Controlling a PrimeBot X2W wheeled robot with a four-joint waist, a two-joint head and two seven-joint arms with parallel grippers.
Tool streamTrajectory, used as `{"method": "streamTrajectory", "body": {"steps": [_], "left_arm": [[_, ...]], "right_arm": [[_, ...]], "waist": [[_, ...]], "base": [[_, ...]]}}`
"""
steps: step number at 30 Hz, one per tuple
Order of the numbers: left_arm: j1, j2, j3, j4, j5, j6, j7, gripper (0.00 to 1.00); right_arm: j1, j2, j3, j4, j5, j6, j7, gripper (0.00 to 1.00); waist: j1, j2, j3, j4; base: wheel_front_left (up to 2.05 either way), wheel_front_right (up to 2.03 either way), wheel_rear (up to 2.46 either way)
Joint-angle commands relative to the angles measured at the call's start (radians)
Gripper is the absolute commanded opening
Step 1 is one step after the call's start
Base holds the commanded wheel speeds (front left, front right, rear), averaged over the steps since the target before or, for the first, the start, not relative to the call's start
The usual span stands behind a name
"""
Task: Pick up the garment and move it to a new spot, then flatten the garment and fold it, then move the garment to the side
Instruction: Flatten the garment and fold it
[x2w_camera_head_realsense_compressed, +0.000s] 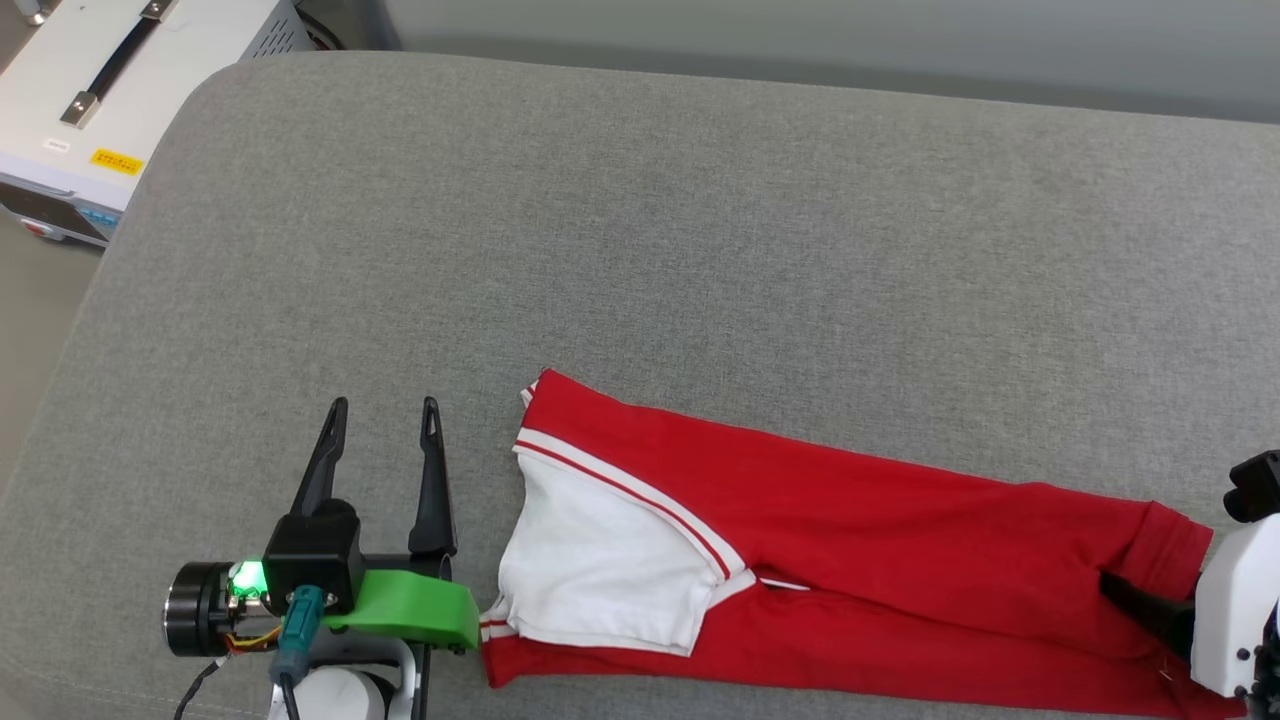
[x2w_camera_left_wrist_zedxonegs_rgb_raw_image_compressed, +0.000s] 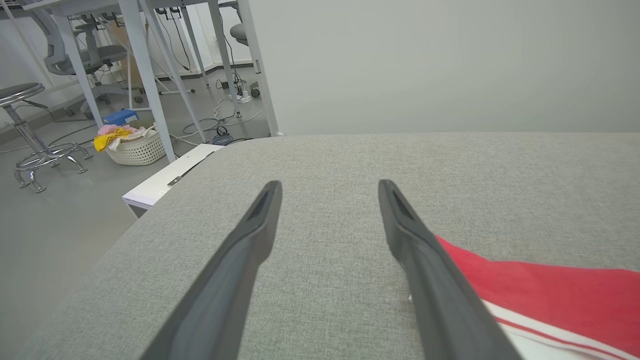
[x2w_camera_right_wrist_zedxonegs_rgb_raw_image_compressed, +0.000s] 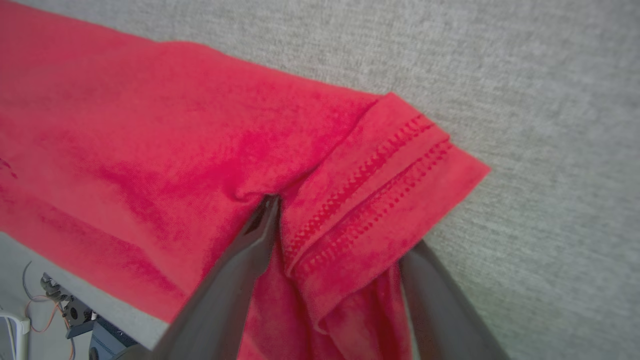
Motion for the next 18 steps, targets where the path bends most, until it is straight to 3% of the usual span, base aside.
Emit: {"method": "streamTrajectory", "body": {"steps": [1,2,8,18], "left_arm": [[0.021,-0.016,0.013,0.002,0.021,-0.012,-0.006,1.00],[0.024,-0.024,0.020,0.004,0.031,-0.019,-0.006,1.00],[0.052,-0.064,0.075,0.011,0.102,-0.040,-0.006,1.00],[0.091,-0.108,0.119,0.021,0.168,-0.093,-0.006,1.00]], "right_arm": [[0.012,0.049,0.050,0.023,-0.004,0.007,-0.011,0.33],[0.009,0.048,0.053,0.029,-0.007,0.007,-0.023,0.00],[-0.010,0.014,0.040,0.057,-0.011,0.007,-0.086,0.00],[0.006,-0.114,-0.074,0.100,-0.021,0.007,-0.134,0.00]], "waist": [[0.0000,0.0000,-0.002,-0.001],[0.0000,0.0000,-0.004,-0.002],[0.0000,0.0000,-0.030,-0.011],[0.0000,0.0000,-0.072,-0.018]], "base": [[0.00,0.00,0.00],[0.00,0.00,0.00],[0.00,0.00,0.00],[0.00,0.00,0.00]]}}
